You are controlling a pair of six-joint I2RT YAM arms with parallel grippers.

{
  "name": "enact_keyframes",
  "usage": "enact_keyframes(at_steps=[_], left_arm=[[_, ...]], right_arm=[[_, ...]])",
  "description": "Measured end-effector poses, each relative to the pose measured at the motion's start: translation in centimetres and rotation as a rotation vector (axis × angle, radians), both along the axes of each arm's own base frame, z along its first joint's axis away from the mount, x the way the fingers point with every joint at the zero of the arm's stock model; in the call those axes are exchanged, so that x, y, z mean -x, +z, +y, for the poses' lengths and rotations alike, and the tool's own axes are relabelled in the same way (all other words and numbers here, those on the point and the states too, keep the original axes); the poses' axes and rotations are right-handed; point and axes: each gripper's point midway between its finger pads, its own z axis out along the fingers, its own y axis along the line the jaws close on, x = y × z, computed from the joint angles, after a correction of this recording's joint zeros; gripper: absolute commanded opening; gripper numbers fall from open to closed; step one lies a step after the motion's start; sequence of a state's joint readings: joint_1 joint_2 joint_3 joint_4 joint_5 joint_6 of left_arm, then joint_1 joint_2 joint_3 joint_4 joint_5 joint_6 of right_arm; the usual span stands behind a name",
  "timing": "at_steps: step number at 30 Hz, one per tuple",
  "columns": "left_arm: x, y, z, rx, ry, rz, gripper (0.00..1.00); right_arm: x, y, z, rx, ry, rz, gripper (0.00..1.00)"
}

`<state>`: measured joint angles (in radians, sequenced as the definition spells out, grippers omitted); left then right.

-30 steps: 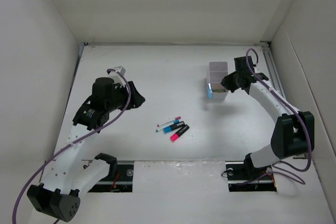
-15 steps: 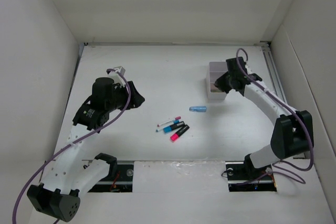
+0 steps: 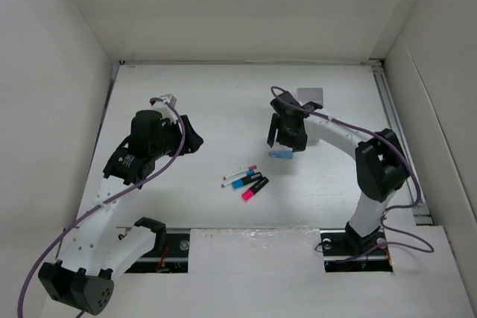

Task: Sort the stationery into containers
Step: Grab a piece of stationery with the right arm

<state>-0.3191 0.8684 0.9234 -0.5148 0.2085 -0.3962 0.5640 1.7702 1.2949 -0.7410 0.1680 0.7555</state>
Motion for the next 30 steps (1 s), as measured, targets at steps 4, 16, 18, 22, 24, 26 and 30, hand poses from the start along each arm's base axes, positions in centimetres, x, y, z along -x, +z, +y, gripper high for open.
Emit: enact_keyframes(at_steps=[4, 16, 18, 22, 24, 26, 30], left_arm=[[-0.1, 0.0, 0.1, -0.008, 0.003, -0.003, 0.52], [0.0, -0.2, 0.3, -0.021, 0.003, 0.0, 0.52], [0.1, -0.2, 0.4, -0.024, 0.006, 0.003, 0.52], [0.1, -0.4, 0.5, -0.032, 0.008, 0.008, 0.52], [0.2, -0.4, 0.6, -0.037, 0.009, 0.009, 0.52], [0.2, -0.3, 0.6, -0.038, 0.01, 0.007, 0.52], [0.1, 0.0, 0.7, -0.039, 0.011, 0.004, 0.52]], right_arm=[[-1.2, 0.5, -0.2, 0.096, 0.079, -0.021, 0.83], [-1.0, -1.0, 0.9, 0.267, 0.371, 0.024, 0.88], [-1.2, -1.3, 0.8, 0.283, 0.387, 0.032, 0.88], [-1.5, -2.1, 0.5, 0.304, 0.405, 0.053, 0.89], [-1.5, -2.5, 0.5, 0.309, 0.418, 0.067, 0.89], [-1.5, -3.1, 0.4, 0.308, 0.431, 0.086, 0.89], [-1.8, -3.8, 0.5, 0.287, 0.444, 0.118, 0.89]])
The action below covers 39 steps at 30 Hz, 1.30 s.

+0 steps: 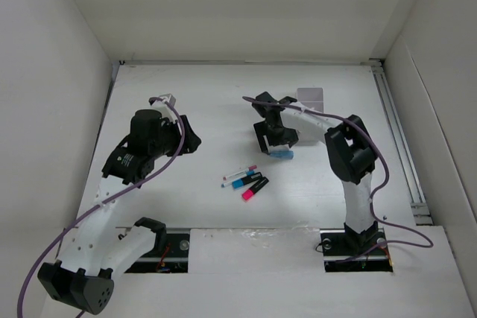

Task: Sort the stationery into containers
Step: Grab a piece of stationery with the right arm

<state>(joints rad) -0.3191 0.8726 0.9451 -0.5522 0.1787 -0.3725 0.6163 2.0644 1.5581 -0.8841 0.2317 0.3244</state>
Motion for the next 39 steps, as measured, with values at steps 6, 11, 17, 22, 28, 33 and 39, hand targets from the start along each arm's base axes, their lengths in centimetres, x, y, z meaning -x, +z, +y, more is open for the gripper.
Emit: enact_keyframes(at_steps=[6, 11, 17, 22, 28, 33, 39], left_arm=[[0.0, 0.0, 0.0, -0.006, -0.004, 0.002, 0.52], [0.0, 0.0, 0.1, -0.01, -0.002, 0.0, 0.52], [0.0, 0.0, 0.1, -0.01, -0.002, 0.0, 0.51], [0.0, 0.0, 0.1, -0.01, -0.003, 0.0, 0.51], [0.0, 0.0, 0.1, -0.01, -0.003, 0.0, 0.51], [0.1, 0.0, 0.0, -0.007, -0.007, 0.002, 0.51], [0.1, 0.0, 0.0, -0.006, -0.008, 0.002, 0.51]], right_arm=[[-0.3, -0.3, 0.5, -0.06, 0.001, 0.04, 0.76], [0.8, -0.6, 0.7, -0.143, -0.037, 0.076, 0.63], [3.4, -0.3, 0.3, -0.259, -0.118, 0.126, 0.87], [5.6, 0.0, 0.2, -0.331, -0.152, 0.164, 0.91], [6.6, -0.3, -0.2, -0.296, -0.159, 0.15, 0.71], [6.9, -0.8, -0.4, -0.219, -0.166, 0.107, 0.42], [6.6, -0.9, 0.0, -0.175, -0.191, 0.061, 0.12]])
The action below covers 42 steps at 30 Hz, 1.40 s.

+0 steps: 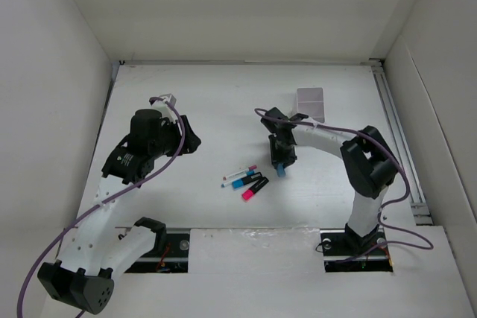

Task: Sort the stationery into containers
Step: Grab a piece of stationery with the right arm, then place the stationery into the container

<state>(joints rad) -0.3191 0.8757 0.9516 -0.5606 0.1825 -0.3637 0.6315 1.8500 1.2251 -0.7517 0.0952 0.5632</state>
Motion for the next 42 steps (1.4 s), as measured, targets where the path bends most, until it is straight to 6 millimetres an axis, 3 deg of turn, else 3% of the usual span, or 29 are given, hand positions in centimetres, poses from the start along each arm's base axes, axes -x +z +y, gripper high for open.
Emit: enact_keyframes(at_steps=[5, 9, 12, 15, 18, 22, 27, 34, 42], left_arm=[[0.0, 0.0, 0.0, 0.001, -0.001, -0.001, 0.51], [-0.1, 0.0, -0.3, 0.009, -0.01, 0.001, 0.51], [-0.2, 0.2, -0.6, 0.022, -0.021, -0.002, 0.51], [-0.2, 0.3, -0.8, 0.03, -0.028, -0.007, 0.51], [-0.3, 0.5, -0.9, 0.037, -0.034, -0.014, 0.51], [-0.3, 0.6, -1.0, 0.041, -0.039, -0.016, 0.51], [-0.3, 0.6, -1.2, 0.044, -0.045, -0.015, 0.51], [0.0, 0.6, -1.7, 0.054, -0.068, -0.016, 0.51], [0.0, 0.6, -1.7, 0.056, -0.07, -0.015, 0.51]], right_arm=[[0.0, 0.9, 1.8, -0.033, -0.007, -0.026, 0.12], [-1.8, 5.2, 2.4, -0.155, -0.092, -0.102, 0.12], [-5.7, 10.9, 0.8, -0.277, -0.241, -0.246, 0.09], [-9.2, 15.8, -2.3, -0.382, -0.418, -0.393, 0.09], [-10.9, 18.1, -5.6, -0.451, -0.59, -0.486, 0.09], [-10.8, 17.1, -8.1, -0.49, -0.774, -0.5, 0.09], [-10.0, 14.7, -8.9, -0.491, -0.913, -0.465, 0.09], [-10.6, 15.1, -9.9, -0.548, -1.065, -0.515, 0.09], [-10.9, 13.6, -11.9, -0.603, -1.21, -0.497, 0.09]])
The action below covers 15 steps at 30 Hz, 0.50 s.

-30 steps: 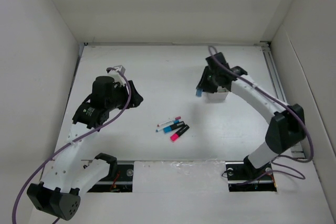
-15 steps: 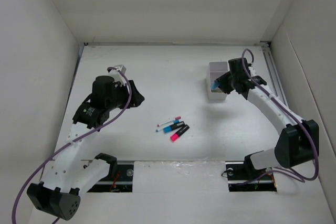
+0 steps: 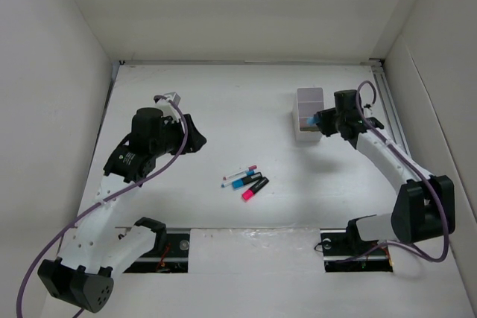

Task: Sort the stationery into containers
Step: Place the stationery into the container

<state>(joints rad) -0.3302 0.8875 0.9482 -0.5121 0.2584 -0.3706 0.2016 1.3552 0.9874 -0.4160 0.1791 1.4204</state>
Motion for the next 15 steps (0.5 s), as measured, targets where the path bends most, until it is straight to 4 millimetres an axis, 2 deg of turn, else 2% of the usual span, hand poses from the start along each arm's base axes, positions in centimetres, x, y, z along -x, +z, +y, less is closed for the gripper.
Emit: enact_keyframes(at_steps=[10, 15], left_arm=[[0.0, -0.1, 0.0, 0.001, -0.001, 0.003, 0.51], [0.1, -0.3, 0.0, 0.001, -0.003, 0.007, 0.51]], right_arm=[[-0.1, -1.5, 0.5, -0.065, -0.007, 0.023, 0.13], [-0.6, -2.0, 0.7, -0.087, -0.013, 0.029, 0.25]])
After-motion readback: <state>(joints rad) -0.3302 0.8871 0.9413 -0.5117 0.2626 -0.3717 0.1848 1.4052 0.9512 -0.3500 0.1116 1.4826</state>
